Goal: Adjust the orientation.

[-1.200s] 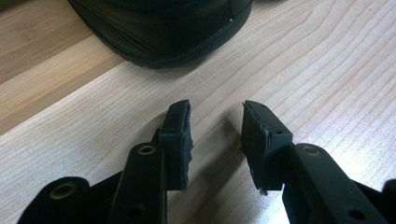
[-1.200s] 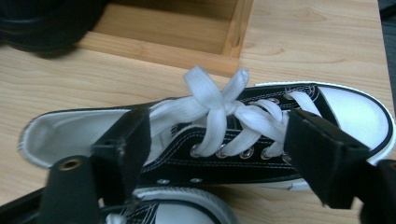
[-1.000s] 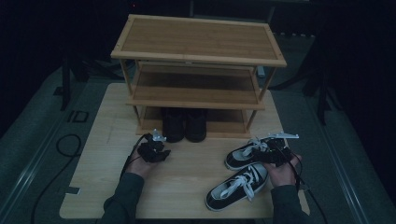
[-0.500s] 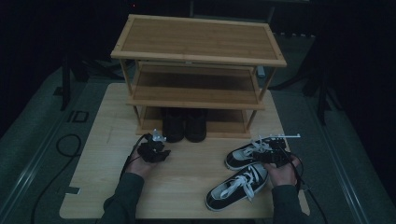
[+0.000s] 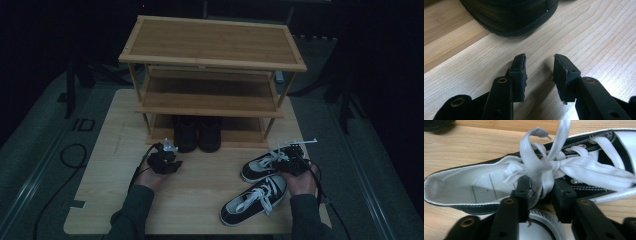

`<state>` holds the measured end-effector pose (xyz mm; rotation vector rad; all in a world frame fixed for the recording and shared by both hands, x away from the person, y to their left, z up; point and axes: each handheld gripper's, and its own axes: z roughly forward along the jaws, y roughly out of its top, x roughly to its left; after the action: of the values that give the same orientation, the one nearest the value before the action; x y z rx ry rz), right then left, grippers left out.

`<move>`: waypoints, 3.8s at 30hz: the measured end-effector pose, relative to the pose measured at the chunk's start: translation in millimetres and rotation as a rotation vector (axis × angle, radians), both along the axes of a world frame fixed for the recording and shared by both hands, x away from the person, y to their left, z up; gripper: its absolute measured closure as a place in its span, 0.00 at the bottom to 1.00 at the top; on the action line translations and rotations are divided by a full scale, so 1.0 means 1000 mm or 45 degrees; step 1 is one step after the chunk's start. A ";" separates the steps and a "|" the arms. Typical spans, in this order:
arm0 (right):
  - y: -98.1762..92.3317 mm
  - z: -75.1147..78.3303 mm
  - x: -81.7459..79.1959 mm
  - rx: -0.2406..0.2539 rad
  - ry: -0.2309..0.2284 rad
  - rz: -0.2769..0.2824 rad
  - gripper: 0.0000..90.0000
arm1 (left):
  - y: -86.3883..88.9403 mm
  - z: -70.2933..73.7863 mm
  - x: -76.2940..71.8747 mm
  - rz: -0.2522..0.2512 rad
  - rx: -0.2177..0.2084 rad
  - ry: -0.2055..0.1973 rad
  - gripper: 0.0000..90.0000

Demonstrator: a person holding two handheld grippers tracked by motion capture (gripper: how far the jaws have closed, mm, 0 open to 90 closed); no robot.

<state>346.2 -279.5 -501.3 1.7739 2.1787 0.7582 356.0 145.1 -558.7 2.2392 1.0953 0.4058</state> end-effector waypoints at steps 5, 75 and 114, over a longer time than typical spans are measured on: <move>0.003 0.003 0.000 -0.017 -0.003 0.006 0.85 | 0.000 0.000 0.000 0.001 -0.002 -0.002 0.70; -0.050 0.070 -0.012 0.019 -0.200 -0.012 0.96 | 0.002 -0.001 0.000 -0.005 -0.010 -0.007 0.70; 0.003 0.079 -0.009 0.041 -0.233 0.350 0.96 | 0.002 -0.001 0.000 -0.008 -0.012 -0.010 0.70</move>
<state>337.5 -276.5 -422.6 1.3716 2.3201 0.9790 356.2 147.4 -559.8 2.2308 1.0835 0.4054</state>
